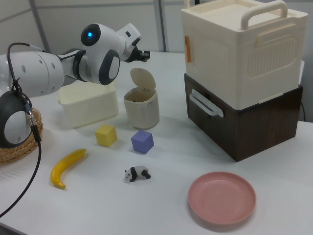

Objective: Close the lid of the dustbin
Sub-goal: 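Push the raised dustbin lid down with the closed gripper until shut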

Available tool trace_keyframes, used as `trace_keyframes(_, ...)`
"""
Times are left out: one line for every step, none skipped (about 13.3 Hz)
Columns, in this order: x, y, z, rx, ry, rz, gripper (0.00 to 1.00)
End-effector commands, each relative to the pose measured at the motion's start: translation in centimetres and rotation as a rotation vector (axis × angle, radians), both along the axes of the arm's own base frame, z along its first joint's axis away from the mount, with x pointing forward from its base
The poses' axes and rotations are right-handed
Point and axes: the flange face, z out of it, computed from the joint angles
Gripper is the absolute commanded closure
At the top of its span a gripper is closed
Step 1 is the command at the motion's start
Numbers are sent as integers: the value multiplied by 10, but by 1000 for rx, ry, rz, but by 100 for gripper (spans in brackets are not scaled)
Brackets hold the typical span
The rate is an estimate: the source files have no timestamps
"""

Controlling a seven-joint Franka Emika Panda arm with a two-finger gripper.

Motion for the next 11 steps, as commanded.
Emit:
trace_keyframes(4,6,3,42,21,-14,100)
trace_keyframes(4,7,0,41,53,-10,100)
trace_keyframes(5,7,4,41,61,-9,100)
trace_keyframes(5,7,5,42,67,-10,100)
trace_keyframes(5,8,3,45,81,-12,100)
trace_keyframes(5,7,-1,42,120,-11,100)
trace_keyframes(4,8,-6,39,174,-6,100)
trace_keyframes(2,9,-11,34,224,-2,100)
trace_keyframes(1,9,-15,31,264,0,100)
trace_keyframes(-1,10,-14,28,293,4,100)
trace_keyframes(-6,9,-8,23,338,7,100)
